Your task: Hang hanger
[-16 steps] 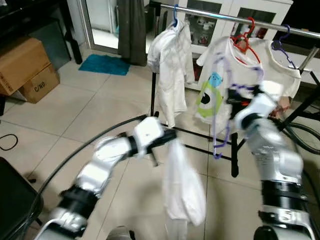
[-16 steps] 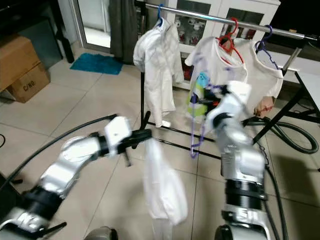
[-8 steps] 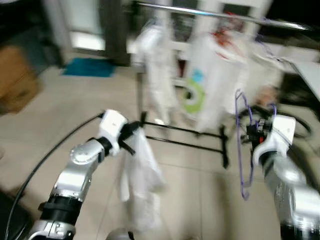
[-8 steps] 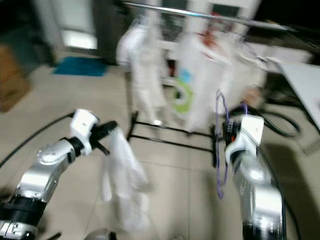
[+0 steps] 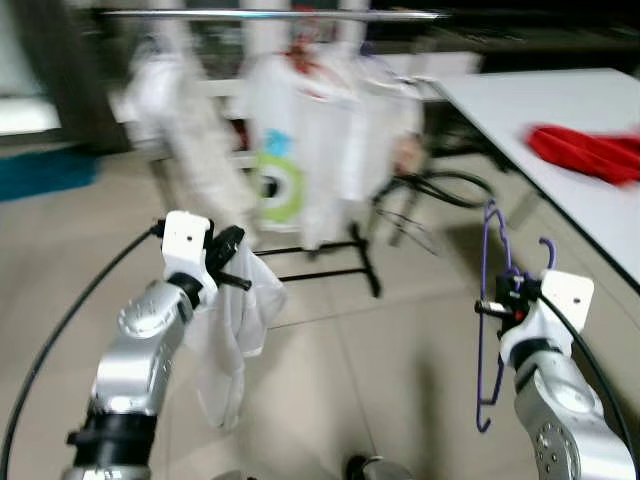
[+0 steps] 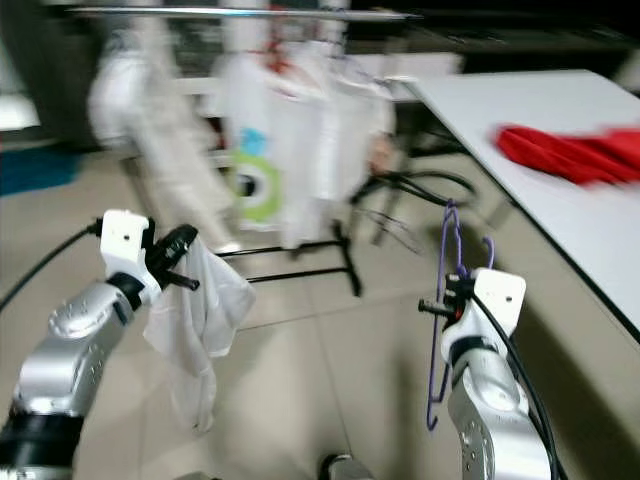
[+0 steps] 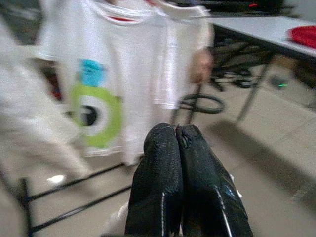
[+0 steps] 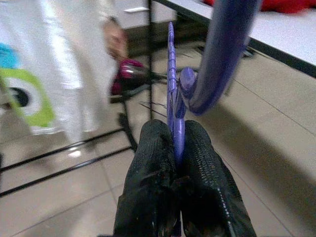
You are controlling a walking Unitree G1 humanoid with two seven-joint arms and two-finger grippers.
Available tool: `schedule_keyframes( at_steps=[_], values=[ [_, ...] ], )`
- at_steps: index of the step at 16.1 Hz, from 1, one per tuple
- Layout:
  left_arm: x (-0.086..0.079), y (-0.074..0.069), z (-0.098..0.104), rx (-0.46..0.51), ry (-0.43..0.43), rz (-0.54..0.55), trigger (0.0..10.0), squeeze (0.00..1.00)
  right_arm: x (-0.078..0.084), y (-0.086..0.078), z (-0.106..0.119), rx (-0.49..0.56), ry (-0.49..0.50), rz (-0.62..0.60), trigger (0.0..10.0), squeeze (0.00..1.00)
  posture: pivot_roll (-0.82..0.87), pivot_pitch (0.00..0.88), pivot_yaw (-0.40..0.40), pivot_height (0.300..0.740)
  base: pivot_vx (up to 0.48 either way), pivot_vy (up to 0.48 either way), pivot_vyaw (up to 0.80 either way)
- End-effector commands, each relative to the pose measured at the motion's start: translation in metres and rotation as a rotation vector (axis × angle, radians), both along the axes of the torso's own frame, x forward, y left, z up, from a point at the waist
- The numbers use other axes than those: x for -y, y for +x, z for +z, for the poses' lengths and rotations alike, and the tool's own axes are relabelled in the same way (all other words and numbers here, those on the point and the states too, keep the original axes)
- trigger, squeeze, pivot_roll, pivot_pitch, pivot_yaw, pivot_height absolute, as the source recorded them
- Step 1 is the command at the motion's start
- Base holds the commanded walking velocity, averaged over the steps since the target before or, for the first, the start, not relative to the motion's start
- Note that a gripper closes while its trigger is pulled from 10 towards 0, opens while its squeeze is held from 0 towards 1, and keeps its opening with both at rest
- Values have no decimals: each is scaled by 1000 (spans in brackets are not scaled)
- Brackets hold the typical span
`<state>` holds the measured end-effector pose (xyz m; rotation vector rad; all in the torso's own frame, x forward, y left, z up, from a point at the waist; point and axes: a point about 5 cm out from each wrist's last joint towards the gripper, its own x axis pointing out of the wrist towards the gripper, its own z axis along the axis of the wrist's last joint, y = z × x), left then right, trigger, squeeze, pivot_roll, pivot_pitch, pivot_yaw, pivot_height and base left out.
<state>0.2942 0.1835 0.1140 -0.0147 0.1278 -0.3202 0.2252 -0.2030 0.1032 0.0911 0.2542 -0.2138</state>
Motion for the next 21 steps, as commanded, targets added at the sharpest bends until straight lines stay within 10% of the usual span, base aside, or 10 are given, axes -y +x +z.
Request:
schedule_keyframes(
  at_steps=[1, 21],
  values=[
    [2, -2, 3, 9, -15, 17, 10000, 0, 4, 0, -2, -13, 15, -26, 10000, 0, -4, 0, 2, 740, 0, 0, -800],
    [21, 17, 16, 36, 86, -43, 10000, 0, -6, 17, 1, -3, -29, -107, 10000, 0, -2, 0, 2, 740, 0, 190, -800]
  ],
)
